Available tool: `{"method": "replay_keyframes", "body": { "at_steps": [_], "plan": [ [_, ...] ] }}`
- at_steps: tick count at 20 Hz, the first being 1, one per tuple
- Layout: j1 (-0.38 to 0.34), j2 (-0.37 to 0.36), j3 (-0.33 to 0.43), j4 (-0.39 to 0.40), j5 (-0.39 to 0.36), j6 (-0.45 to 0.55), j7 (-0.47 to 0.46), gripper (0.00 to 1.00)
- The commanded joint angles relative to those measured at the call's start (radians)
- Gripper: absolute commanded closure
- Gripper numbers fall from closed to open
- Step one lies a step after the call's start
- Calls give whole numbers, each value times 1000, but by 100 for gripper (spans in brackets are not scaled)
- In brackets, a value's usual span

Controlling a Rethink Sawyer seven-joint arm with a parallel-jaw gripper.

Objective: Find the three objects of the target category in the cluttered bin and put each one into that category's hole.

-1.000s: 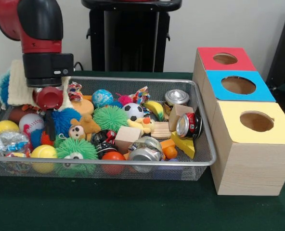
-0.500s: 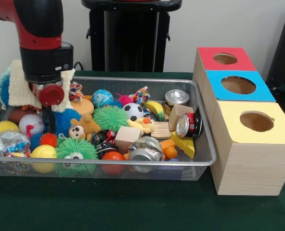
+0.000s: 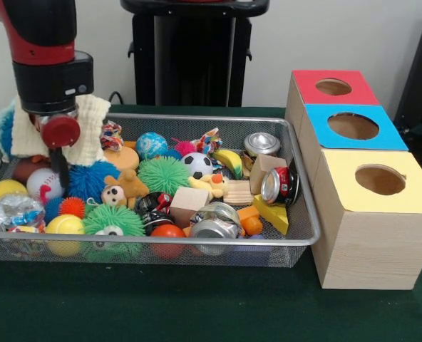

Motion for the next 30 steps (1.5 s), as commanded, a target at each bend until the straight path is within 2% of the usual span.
{"method": "replay_keyframes", "body": {
  "at_steps": [1,6,8,12,16,18,20,23,27,30],
  "plan": [
    [-14,-58,26,-96,53,177,90,0],
    [18,-54,-36,-181,-7,280,26,0],
    [9,-38,-35,-198,-23,277,10,0],
    [7,-43,-31,-164,-28,221,38,0],
    [12,-83,-53,-68,-16,67,133,0],
    [4,-105,-61,11,-10,-55,203,0],
    [-63,-109,-1,95,-23,-193,245,0],
    [-178,-86,103,172,-68,-338,271,0],
    [-240,-21,166,214,-116,-553,348,0],
    [-265,9,189,229,-131,-637,364,0]
  ]
}}
